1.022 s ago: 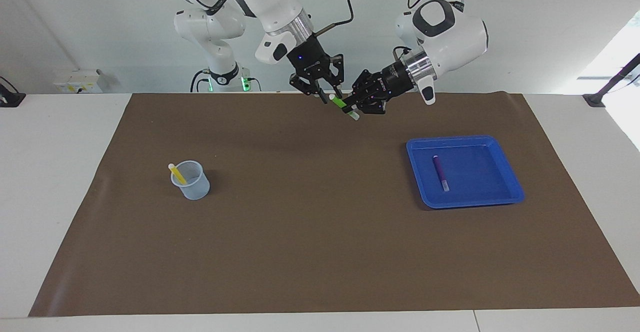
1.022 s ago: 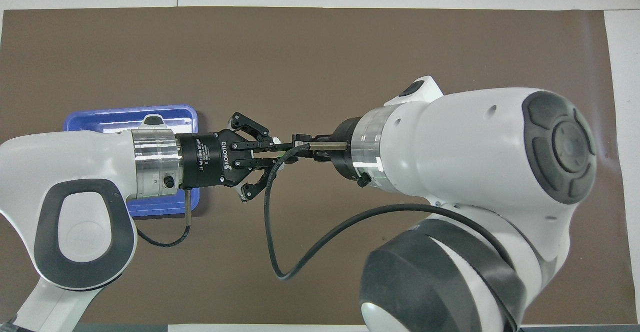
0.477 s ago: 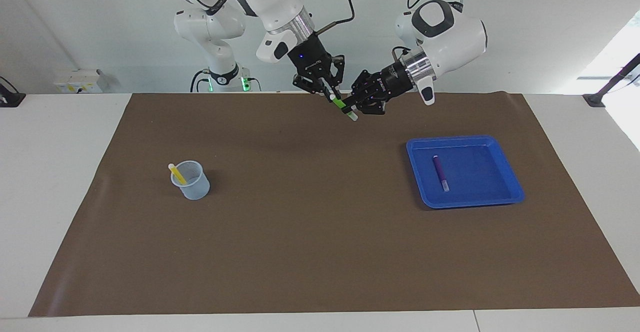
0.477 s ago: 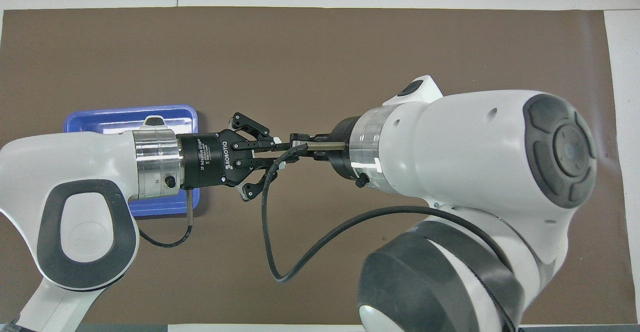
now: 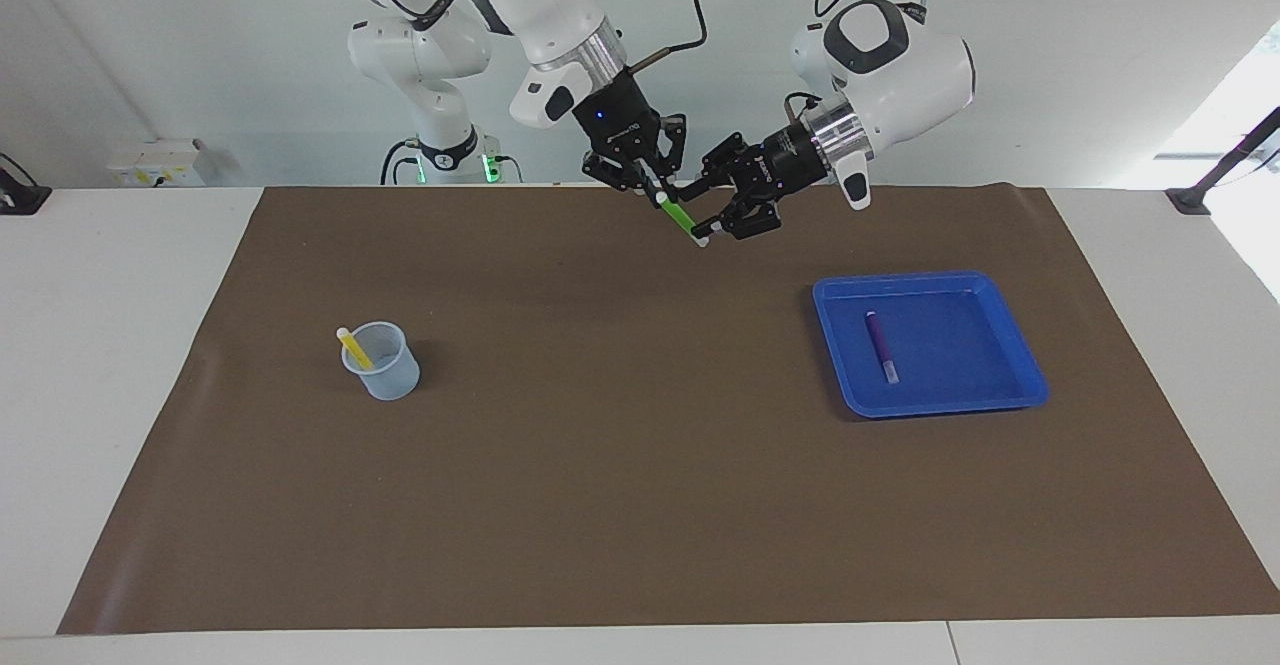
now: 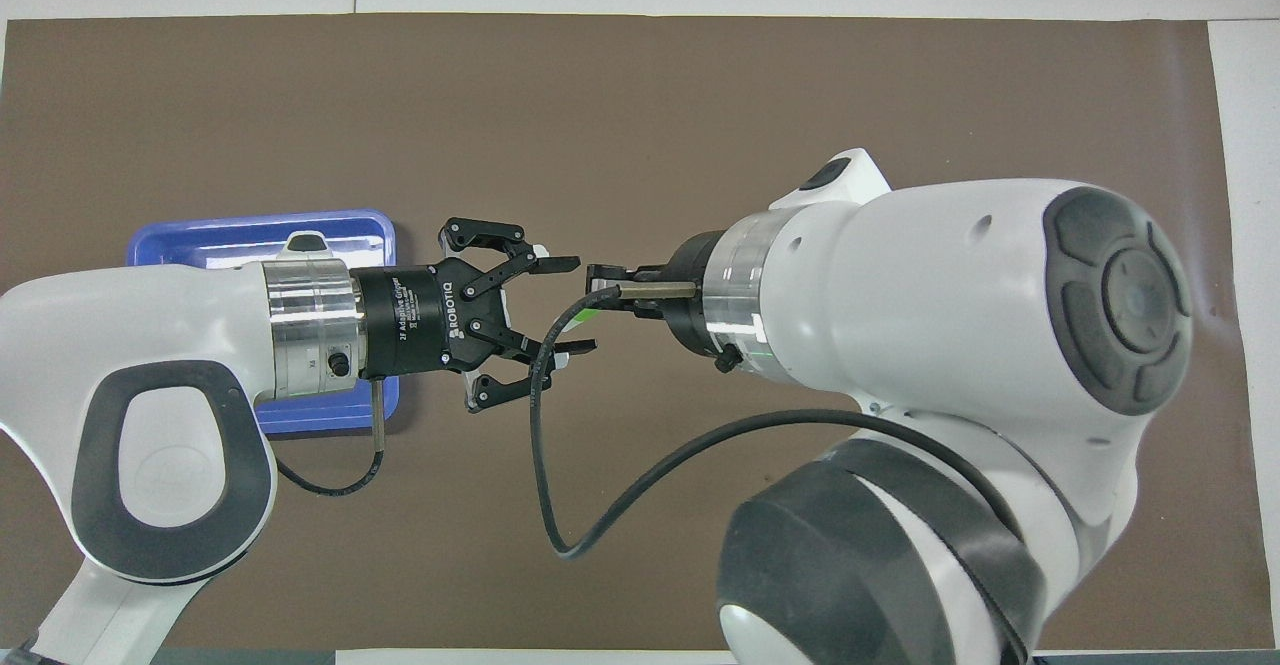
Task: Transfer and insert pens with both arms
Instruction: 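Open the left gripper while the right gripper pulls the green pen away, then insert the green pen into the cup while the left gripper reaches purple pen, then grasp the purple pen with the left gripper and lift it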
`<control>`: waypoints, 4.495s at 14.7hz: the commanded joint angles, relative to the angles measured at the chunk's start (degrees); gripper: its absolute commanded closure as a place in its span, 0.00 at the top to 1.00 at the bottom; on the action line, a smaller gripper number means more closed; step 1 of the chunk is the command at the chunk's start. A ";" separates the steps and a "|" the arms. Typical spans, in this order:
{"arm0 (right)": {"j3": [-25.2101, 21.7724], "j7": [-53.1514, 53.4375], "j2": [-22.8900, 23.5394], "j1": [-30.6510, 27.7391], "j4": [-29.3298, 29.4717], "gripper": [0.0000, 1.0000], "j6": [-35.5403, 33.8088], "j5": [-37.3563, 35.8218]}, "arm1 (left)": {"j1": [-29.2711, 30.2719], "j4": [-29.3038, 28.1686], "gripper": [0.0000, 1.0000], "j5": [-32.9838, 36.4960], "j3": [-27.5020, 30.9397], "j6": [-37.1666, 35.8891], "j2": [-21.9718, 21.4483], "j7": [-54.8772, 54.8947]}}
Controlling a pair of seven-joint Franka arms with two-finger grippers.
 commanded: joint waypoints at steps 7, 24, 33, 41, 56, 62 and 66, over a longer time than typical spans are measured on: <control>-10.19 -13.70 -3.30 -0.70 -8.24 0.00 -0.11 -15.73 | 5.76 -2.46 1.00 1.18 0.85 -1.25 -2.23 -1.91; -28.84 -33.17 -8.05 -0.79 -24.24 0.00 7.97 -23.76 | 24.32 -2.72 1.00 40.89 0.77 -12.07 -0.04 31.71; -30.95 -33.25 -7.26 -0.88 -29.25 0.00 13.51 -18.39 | 23.35 -2.72 1.00 56.29 0.68 -6.18 9.63 74.70; -31.13 -34.30 -6.20 -0.88 -32.59 0.00 18.95 -16.54 | 17.99 -3.25 0.98 68.51 0.59 0.68 16.66 81.66; -31.22 -36.51 -5.67 -0.79 -34.96 0.00 20.54 -16.54 | 18.52 -0.53 0.79 70.80 0.68 5.60 22.82 83.52; -31.13 -36.59 -5.76 -0.61 -34.96 0.00 20.54 -16.63 | 18.61 -0.18 0.66 72.38 0.68 5.86 23.70 83.52; -30.95 -36.59 -5.76 -0.61 -34.96 0.00 20.54 -16.72 | 18.61 0.26 0.42 72.38 0.68 5.78 23.70 83.35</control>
